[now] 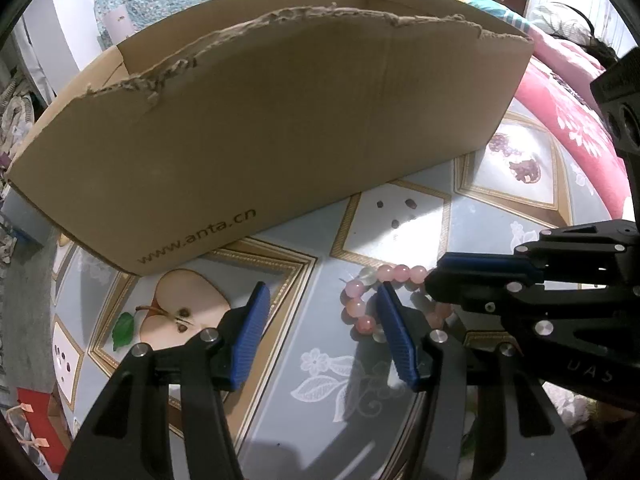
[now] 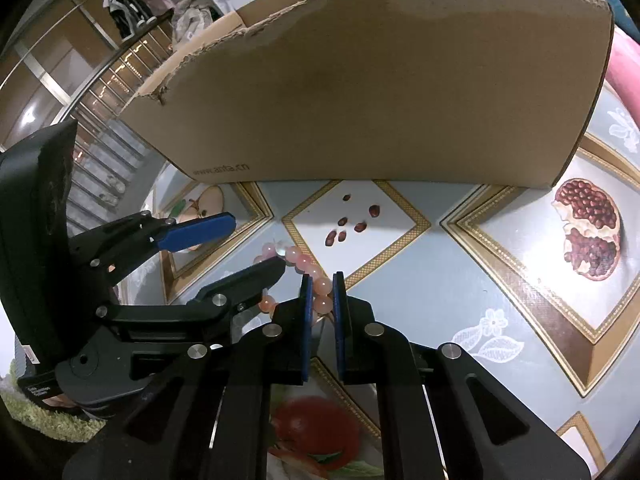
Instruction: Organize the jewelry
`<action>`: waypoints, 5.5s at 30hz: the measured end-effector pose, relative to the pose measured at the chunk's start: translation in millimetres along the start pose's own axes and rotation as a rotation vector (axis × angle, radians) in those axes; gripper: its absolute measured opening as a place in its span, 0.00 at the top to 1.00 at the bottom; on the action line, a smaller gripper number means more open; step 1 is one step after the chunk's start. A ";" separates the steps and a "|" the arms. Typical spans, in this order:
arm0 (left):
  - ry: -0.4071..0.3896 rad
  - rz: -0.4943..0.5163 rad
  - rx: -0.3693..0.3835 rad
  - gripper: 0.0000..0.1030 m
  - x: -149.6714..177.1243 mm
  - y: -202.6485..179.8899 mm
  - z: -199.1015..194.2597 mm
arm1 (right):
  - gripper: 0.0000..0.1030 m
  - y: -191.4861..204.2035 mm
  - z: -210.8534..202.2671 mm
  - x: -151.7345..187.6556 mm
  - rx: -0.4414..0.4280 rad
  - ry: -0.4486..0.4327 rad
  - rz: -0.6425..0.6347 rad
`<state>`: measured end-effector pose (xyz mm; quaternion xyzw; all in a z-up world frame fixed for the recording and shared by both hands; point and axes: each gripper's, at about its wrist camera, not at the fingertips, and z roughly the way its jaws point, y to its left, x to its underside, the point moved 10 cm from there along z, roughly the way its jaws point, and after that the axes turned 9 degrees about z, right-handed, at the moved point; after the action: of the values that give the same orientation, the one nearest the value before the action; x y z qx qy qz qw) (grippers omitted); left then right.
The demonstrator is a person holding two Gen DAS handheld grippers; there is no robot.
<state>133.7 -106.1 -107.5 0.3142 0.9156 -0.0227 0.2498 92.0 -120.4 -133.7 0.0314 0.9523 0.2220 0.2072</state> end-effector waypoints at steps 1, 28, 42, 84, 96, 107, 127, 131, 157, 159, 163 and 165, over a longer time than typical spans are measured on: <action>0.000 -0.001 -0.001 0.48 -0.3 -0.4 0.0 | 0.93 0.0 0.1 0.0 0.000 0.000 0.000; -0.070 0.066 0.052 0.91 3.0 -17.9 -3.8 | 0.90 10.3 7.7 0.1 0.050 -0.010 -0.031; -0.191 0.008 0.155 0.91 -4.6 -20.5 -37.0 | 0.93 24.5 -3.7 -3.5 0.029 -0.053 -0.059; -0.229 -0.127 0.211 0.77 -107.0 77.6 -62.1 | 0.87 6.7 -72.5 -146.1 -0.034 -0.132 -0.046; -0.282 -0.366 -0.045 0.26 -45.9 168.0 -105.0 | 0.49 -53.2 -96.8 -140.9 0.043 -0.232 0.136; -0.185 -0.454 0.122 0.22 -44.8 129.5 -48.3 | 0.49 -59.4 -64.7 -122.4 0.062 -0.121 0.149; -0.184 -0.413 0.080 0.22 12.0 78.7 -86.8 | 0.48 -57.7 -96.6 -48.5 0.067 -0.161 0.185; -0.247 -0.370 -0.009 0.20 15.0 74.7 -111.5 | 0.36 -53.0 -122.8 -40.2 0.088 -0.254 0.177; -0.201 -0.424 -0.210 0.06 33.8 33.8 -142.5 | 0.08 -0.2 -136.0 18.0 0.325 -0.376 0.048; -0.182 -0.410 -0.207 0.06 34.3 29.2 -137.2 | 0.08 3.7 -129.1 18.7 0.339 -0.360 0.031; -0.140 -0.387 -0.213 0.06 35.9 23.1 -127.7 | 0.08 2.7 -121.5 19.2 0.375 -0.341 0.019; -0.132 -0.382 -0.212 0.06 36.2 22.6 -125.0 | 0.08 -0.1 -119.1 19.1 0.379 -0.330 0.027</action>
<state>67.1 -42.7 -12.7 0.1048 0.9375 0.0062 0.3317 25.9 -166.5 -43.9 0.1184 0.9296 0.0340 0.3474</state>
